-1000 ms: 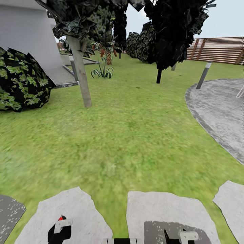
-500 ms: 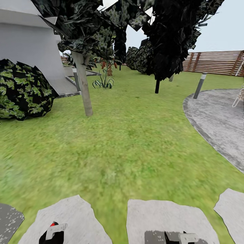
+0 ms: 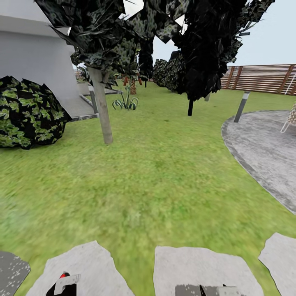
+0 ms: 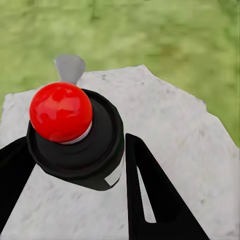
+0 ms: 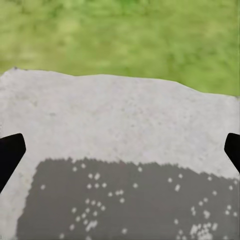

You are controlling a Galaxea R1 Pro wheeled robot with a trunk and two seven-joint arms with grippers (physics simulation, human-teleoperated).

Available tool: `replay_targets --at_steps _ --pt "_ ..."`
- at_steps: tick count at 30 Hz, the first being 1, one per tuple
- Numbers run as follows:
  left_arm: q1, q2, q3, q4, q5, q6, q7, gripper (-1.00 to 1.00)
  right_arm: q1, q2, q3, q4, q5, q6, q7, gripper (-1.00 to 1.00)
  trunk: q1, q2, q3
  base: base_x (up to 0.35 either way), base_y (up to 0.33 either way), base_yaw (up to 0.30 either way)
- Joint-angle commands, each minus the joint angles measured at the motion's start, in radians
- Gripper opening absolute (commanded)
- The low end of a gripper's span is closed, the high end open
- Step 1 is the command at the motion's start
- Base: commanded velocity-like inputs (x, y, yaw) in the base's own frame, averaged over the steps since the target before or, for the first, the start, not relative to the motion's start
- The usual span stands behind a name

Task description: Pick up the pesticide atomizer in the garden and spray insectifuge to fully cover both potted plants in the garden.

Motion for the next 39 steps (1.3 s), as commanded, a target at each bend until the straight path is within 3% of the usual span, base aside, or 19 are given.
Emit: replay_targets --at_steps 1,8,19,39 --pt "0.0 0.0 0.003 0.001 -0.003 -0.003 -0.001 -1.0 0.0 0.0 0.0 0.001 0.0 -0.003 0.0 1.0 -0.004 0.007 0.002 0.0 0.0 0.0" --pt "0.0 0.0 0.003 0.0 -0.003 -0.003 -0.001 -1.0 0.0 0.0 0.0 0.002 0.0 -0.003 0.0 1.0 -0.031 0.056 0.024 0.0 0.0 0.013" --pt "0.0 0.0 0.003 0.0 -0.003 -0.003 -0.001 -1.0 0.0 0.0 0.0 0.002 0.0 -0.003 0.0 1.0 -0.073 0.133 0.059 0.0 0.0 0.253" --pt "0.0 -0.001 0.003 -0.006 -0.003 -0.004 0.002 -1.0 0.0 0.0 0.0 0.002 0.0 -0.003 -0.001 1.0 -0.073 0.133 0.064 0.0 0.004 0.277"
